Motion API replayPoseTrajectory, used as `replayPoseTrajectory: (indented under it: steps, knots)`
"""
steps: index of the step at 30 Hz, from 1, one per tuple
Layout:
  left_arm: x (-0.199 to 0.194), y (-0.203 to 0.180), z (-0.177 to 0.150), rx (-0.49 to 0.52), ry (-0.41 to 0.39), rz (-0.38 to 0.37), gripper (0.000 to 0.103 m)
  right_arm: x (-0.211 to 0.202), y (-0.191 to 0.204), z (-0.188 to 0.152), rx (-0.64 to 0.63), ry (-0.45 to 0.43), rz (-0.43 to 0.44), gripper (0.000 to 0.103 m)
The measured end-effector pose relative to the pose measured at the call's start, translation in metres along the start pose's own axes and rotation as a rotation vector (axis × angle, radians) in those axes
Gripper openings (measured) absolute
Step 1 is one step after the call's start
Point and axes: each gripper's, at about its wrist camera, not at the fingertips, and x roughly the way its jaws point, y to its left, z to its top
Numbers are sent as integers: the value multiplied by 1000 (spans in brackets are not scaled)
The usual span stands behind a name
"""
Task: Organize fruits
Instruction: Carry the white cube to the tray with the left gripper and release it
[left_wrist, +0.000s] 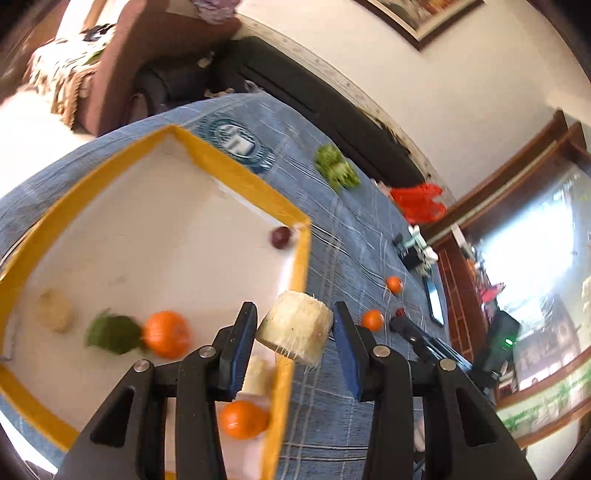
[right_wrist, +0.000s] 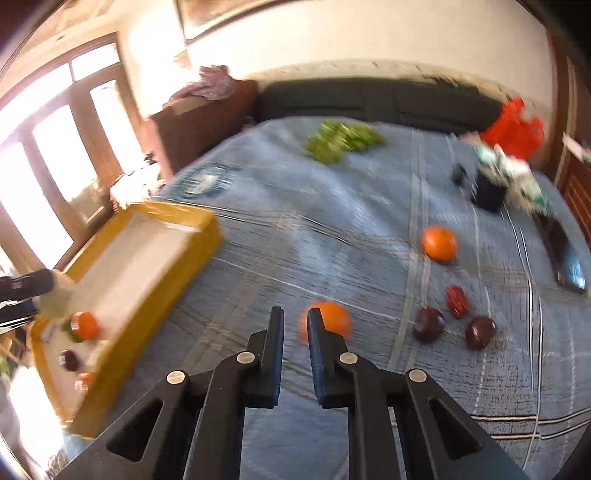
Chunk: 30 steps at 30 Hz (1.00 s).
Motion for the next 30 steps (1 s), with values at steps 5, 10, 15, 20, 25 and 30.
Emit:
replayPoseTrajectory:
  steps: [5,10,15,20,25,30]
  knots:
    - [-16,35,-2,-78,-23,-4,41,-11,41,7,-84,-42,-17,18]
    - [-38,59,-1,-108,-73,-3,41,11,5,3,15,8,-108,48]
    - [-37,74,14,-124,-87,35,41,29,-27,-2,108,88,-101,48]
    - [-19,82,29,-103,-63,97,41,50,-31,-9,112,132,-122,48]
    - [1,87,34,-94,-16,128,41,59,-34,-11,131,123,-127,39]
    - [3,84,34,-92,-17,136,47,51,-31,-9,126,102,-127,38]
